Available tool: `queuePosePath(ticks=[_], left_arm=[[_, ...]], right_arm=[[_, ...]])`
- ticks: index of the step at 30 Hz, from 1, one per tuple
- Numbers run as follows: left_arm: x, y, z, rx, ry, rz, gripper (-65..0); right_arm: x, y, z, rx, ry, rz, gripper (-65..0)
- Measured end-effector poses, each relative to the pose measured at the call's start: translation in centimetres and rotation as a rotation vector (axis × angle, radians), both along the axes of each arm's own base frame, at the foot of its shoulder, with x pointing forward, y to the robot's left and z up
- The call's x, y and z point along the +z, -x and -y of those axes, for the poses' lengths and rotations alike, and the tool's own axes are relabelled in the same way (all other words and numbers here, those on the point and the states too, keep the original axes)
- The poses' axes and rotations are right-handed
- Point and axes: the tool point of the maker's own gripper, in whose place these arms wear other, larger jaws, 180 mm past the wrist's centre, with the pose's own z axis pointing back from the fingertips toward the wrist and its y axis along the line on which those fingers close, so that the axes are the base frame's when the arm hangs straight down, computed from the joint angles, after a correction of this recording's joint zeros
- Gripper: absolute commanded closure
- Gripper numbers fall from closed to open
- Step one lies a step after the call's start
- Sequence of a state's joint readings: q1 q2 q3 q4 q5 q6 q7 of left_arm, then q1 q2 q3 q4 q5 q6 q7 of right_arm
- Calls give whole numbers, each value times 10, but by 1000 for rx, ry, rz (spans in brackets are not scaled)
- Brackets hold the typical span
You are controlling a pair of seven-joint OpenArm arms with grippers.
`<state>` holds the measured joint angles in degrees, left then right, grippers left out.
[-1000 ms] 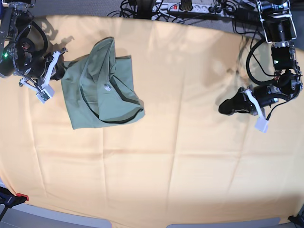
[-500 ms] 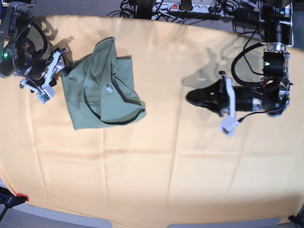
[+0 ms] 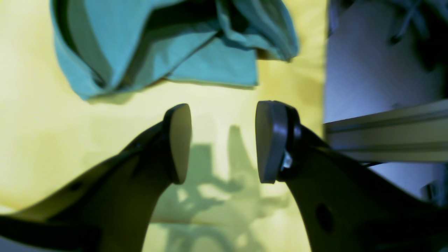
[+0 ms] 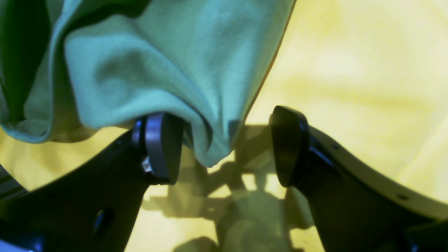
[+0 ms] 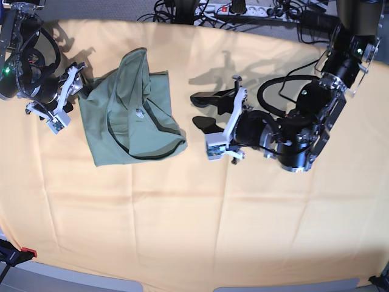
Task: Fold the T-shirt properly
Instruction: 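Reach the left gripper over and pinch the bundle's loose edge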
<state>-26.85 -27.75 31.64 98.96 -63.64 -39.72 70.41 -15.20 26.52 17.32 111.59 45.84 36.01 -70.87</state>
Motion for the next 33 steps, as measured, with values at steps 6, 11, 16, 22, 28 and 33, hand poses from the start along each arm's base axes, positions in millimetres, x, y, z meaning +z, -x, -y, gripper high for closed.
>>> queuePosePath(ticks=[6,11,16,22,28,33], left_arm=[[17,-21,42,-102,-28,209,-255],[15,-16,73,-223,-88,325,-245],[5,0,96,-323,-111,379,-245],[-7,8,104,-376,-150,433,-245],[-11,2,101,-365,-172,451,-268],[-13,-14,96,-341,-200,475,-386]], right_arm=[[0,0,1,-1,4,-1,-418],[-1,0,2,-3,11,-1,-418],[-2,0,6,-9,37,-2,-418],[-3,0,7,-10,41,-3,-418],[-2,0,7,-10,40,-1,-418],[-3,0,7,-11,43,-1,-418]])
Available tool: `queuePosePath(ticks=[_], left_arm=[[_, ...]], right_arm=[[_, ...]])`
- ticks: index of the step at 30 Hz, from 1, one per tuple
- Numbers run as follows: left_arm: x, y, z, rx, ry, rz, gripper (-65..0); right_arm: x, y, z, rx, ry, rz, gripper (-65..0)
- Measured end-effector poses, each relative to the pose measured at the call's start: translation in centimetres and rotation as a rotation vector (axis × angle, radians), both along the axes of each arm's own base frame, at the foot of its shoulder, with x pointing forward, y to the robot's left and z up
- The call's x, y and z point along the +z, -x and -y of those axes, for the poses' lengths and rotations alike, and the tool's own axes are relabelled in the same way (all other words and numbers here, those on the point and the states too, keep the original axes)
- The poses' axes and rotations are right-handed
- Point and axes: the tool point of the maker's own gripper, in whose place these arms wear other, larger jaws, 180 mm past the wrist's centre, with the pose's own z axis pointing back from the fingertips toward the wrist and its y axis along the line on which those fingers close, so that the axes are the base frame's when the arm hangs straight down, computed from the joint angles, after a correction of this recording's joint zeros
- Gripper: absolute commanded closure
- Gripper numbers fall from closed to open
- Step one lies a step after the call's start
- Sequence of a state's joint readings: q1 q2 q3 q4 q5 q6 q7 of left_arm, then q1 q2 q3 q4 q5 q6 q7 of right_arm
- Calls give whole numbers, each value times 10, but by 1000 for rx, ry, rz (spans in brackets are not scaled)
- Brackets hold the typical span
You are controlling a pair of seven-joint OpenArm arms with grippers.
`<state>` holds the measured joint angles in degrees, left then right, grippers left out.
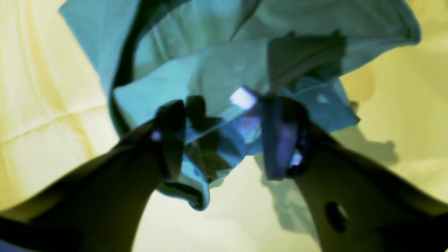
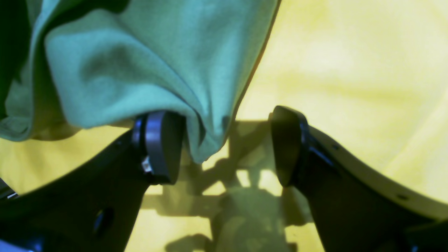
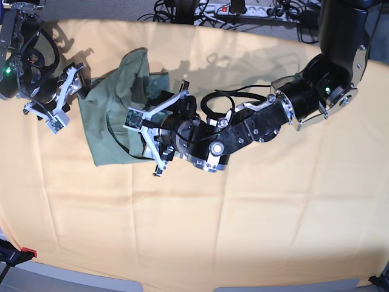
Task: Fold the T-shirt properly
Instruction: 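Reach the left gripper over and pinch the bundle's loose edge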
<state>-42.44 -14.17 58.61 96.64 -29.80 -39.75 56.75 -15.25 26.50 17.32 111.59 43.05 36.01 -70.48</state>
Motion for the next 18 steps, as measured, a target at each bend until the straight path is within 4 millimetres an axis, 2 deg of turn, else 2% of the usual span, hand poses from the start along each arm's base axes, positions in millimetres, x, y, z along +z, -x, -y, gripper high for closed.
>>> queuePosePath(ticks=[2,8,12,18], left_arm=[[1,3,-1,-2,10,-26,-407],[-4,1,-14,18,-33,-42,-407],[6,-2,-13,9,-21,-54,-407],[1,5,-12,1,-23,-73,-407]], right_arm=[[0,0,0,0,0,0,-418],[0,0,0,0,0,0,-418],[1,-1,-1,0,-4,7,-418],[1,-1,-1,0,-4,7,-418]])
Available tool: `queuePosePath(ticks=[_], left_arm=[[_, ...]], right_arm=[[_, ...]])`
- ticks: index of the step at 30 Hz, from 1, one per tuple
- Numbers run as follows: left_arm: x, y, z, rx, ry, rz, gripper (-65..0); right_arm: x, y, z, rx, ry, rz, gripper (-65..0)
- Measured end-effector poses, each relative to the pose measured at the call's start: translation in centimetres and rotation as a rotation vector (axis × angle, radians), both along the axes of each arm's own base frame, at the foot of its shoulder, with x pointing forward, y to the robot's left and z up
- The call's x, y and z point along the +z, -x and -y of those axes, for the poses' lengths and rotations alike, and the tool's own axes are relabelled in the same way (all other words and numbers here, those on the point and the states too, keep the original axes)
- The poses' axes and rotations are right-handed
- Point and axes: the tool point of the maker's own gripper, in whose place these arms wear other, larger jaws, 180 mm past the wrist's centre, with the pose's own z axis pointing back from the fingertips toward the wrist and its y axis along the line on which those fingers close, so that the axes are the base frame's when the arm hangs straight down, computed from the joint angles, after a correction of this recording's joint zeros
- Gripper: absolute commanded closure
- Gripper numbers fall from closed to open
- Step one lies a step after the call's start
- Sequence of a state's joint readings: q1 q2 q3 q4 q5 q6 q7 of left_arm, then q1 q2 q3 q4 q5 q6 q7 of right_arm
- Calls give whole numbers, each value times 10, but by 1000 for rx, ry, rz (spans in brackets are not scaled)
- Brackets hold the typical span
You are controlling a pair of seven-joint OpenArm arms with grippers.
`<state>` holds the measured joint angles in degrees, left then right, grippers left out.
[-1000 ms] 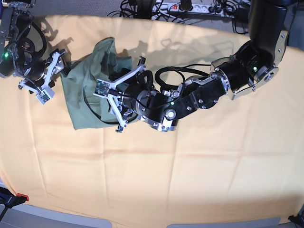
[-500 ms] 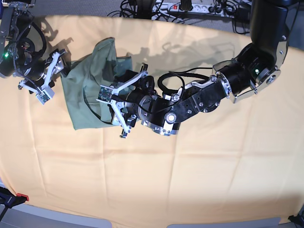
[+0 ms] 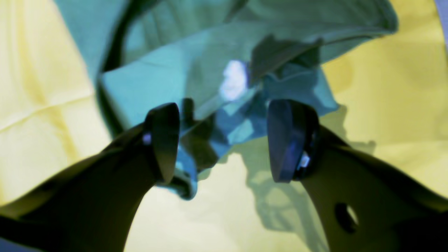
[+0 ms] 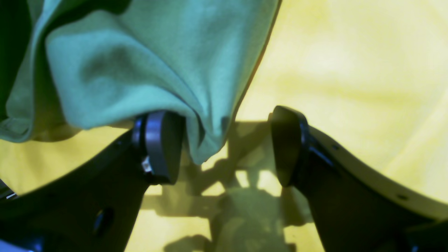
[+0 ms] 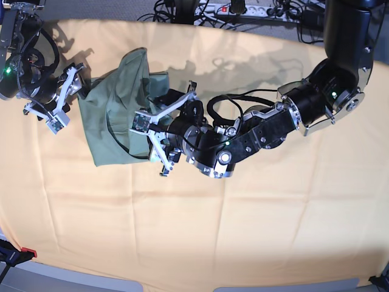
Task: Fold the T-shirt properly
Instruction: 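Reach the left gripper over and pinch the bundle's loose edge, then tuck the pinched edge under the bundle with the left gripper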
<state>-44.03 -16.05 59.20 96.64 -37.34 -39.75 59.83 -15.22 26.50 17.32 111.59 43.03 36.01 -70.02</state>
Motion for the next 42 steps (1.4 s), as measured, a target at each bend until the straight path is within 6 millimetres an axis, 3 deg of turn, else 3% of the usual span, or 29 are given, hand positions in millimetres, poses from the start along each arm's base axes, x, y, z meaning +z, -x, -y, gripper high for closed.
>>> queuePosePath(ticks=[6,10,14,16,18,19,31,42], left_arm=[[-3,0,1,8,11,-22,-407],[-15,-9,-1,50,-9,-57,-407],[-11,-6,9,41,23,-73,-390],[-10,-5,14,34,31,-73,-279],[-9,-4,16,29,35,-73,-71],[-8,-4,17,28,36,-73,0],[-16,-6,4,42,-29,-66,0],[-8,-7,-40,53,-60,-15,0]], right_arm=[[0,0,0,0,0,0,-418],[0,0,0,0,0,0,-418],[0,0,0,0,0,1,-418],[1,-1,-1,0,-4,6,-418],[1,-1,-1,0,-4,7,-418],[1,-1,-1,-1,-4,6,-418],[1,-2,0,-1,-3,12,-418],[1,-5,7,-13,36,28,-418]])
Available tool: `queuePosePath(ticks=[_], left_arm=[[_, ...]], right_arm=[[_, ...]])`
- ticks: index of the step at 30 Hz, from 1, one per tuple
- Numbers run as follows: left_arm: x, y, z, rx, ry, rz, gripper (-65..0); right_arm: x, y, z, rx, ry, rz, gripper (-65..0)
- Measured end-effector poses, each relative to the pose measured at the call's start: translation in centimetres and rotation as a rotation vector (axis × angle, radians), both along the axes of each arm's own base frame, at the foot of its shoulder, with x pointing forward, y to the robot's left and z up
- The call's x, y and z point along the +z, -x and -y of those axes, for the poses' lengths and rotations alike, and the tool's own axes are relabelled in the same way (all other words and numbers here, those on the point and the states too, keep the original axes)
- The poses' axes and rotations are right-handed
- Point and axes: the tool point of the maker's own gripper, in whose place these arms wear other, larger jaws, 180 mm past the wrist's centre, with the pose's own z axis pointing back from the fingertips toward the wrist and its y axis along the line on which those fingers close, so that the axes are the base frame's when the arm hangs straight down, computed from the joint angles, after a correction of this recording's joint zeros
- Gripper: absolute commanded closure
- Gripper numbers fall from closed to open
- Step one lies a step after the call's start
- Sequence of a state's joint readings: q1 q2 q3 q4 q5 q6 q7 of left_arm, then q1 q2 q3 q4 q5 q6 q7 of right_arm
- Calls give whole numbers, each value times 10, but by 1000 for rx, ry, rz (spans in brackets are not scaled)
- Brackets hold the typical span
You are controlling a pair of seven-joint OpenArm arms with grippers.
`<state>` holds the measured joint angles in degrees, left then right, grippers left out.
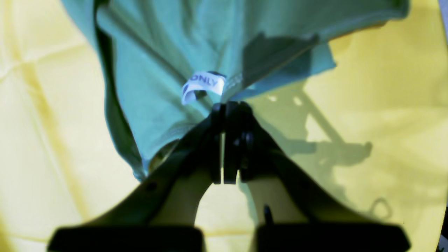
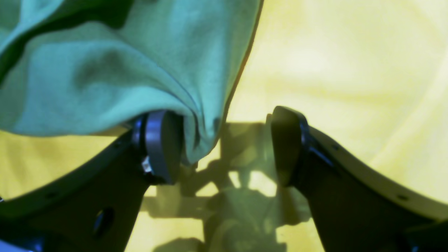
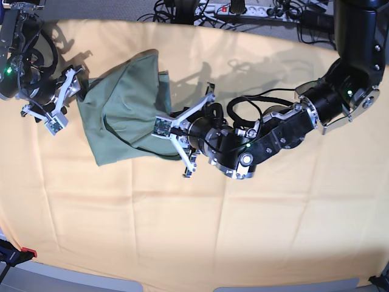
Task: Fold the T-shirt properly
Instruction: 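Tuck the pinched edge under the bundle with the left gripper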
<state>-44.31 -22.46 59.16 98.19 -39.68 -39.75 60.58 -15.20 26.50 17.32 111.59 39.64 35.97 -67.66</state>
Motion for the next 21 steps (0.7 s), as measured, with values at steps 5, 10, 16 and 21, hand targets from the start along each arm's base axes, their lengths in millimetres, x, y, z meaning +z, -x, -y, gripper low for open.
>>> queuePosePath(ticks=[5,10,16,21], left_arm=[[-5,-4,-17,29,-24,-3,0],[-5,-6,-27,49,-15,-13,0],[-4,-5,-25,48,13,-16,0],[-8,-16,-31,55,-29,50,-119]], right_arm=[[0,0,0,0,-1,0,-418],[0,0,-1,2,-7,1,-418],[5,0,-14,38,-74,10,-418],[9,4,-29,101,-136,9,-418]])
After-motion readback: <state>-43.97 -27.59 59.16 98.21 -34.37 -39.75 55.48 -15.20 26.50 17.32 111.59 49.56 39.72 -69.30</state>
